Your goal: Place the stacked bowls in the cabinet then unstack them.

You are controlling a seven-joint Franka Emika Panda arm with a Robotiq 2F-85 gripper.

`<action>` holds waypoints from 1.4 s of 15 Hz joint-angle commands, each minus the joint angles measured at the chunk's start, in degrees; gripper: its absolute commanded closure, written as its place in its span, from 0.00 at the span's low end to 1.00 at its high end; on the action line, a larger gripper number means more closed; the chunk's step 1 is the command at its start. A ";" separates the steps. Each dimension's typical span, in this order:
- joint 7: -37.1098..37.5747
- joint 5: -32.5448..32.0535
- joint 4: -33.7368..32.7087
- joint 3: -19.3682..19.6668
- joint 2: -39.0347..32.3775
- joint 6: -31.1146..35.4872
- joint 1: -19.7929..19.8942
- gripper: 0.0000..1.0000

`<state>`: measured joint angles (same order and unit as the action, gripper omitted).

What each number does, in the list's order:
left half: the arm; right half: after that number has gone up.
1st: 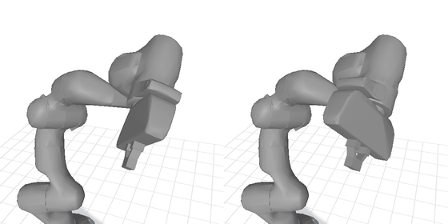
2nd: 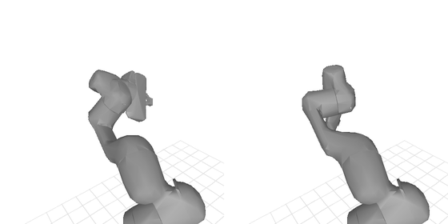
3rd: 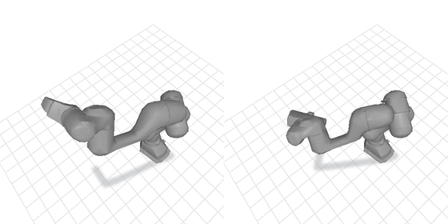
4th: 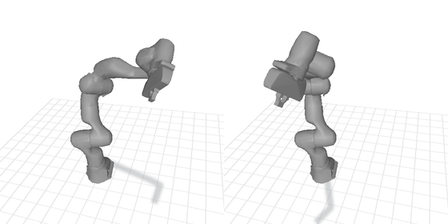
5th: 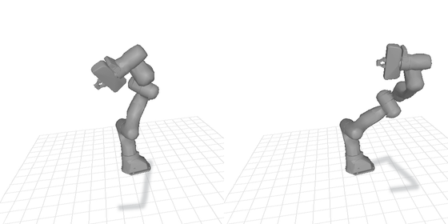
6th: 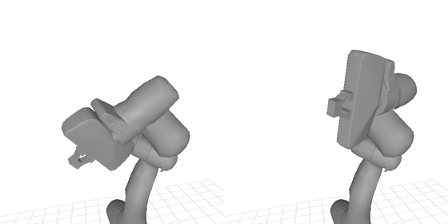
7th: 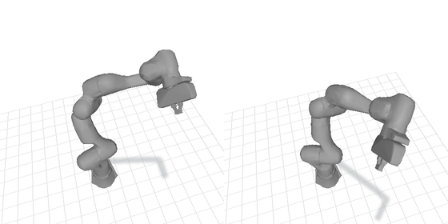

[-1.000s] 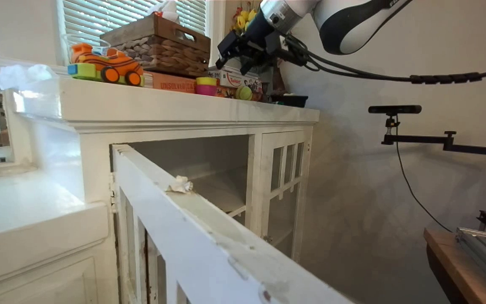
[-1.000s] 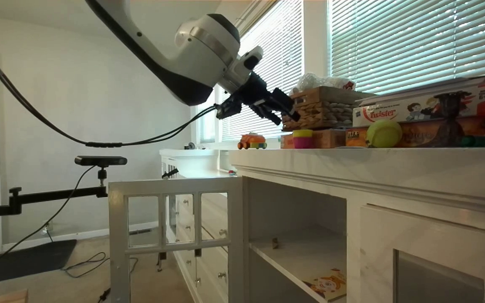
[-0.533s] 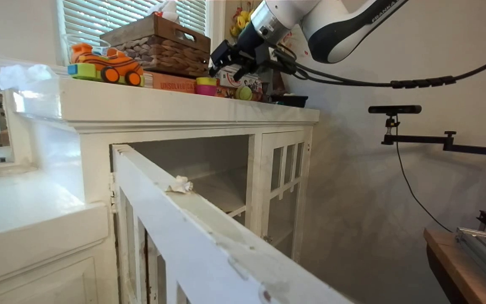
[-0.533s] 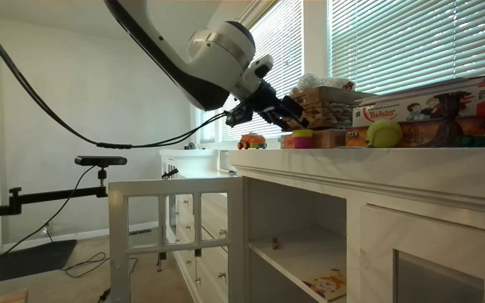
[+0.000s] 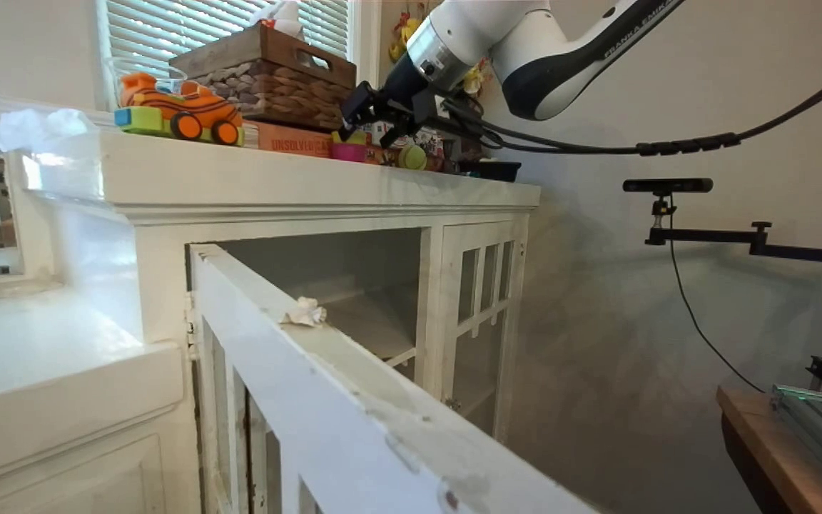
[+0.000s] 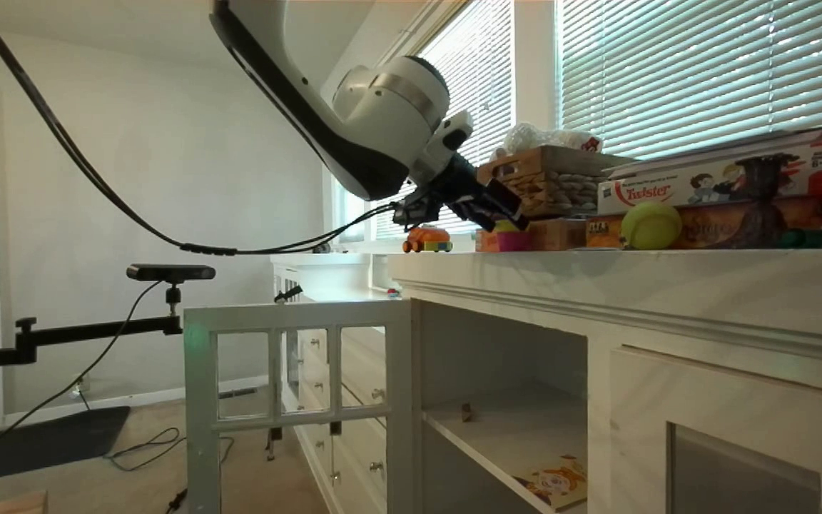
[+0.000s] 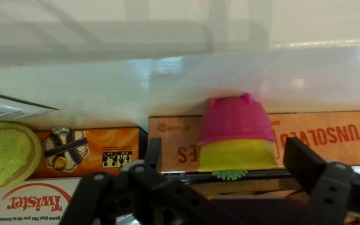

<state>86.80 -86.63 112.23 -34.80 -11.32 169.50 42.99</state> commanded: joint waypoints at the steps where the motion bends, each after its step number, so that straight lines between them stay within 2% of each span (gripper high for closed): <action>1: 4.51 -5.10 -3.69 0.26 -3.30 -1.49 -1.64 0.00; 9: 8.77 -10.43 -6.76 0.24 -6.52 -3.53 -3.03 0.01; 10: 9.35 -10.92 -7.13 0.23 -6.87 -3.76 -3.19 0.07; 12: 10.10 -11.76 -7.67 0.19 -7.44 -4.23 -3.46 0.31; 13: 10.75 -12.46 -7.99 0.17 -7.69 -4.42 -3.59 0.40; 16: 11.60 -13.40 -8.66 0.13 -8.22 -4.62 -3.87 0.61; 19: 12.38 -14.34 -8.77 0.10 -8.35 -4.65 -3.91 0.63; 21: 11.72 -12.56 -7.81 -0.07 -7.60 -4.63 -3.68 0.63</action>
<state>96.59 -98.07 105.55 -34.74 -18.06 165.85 39.96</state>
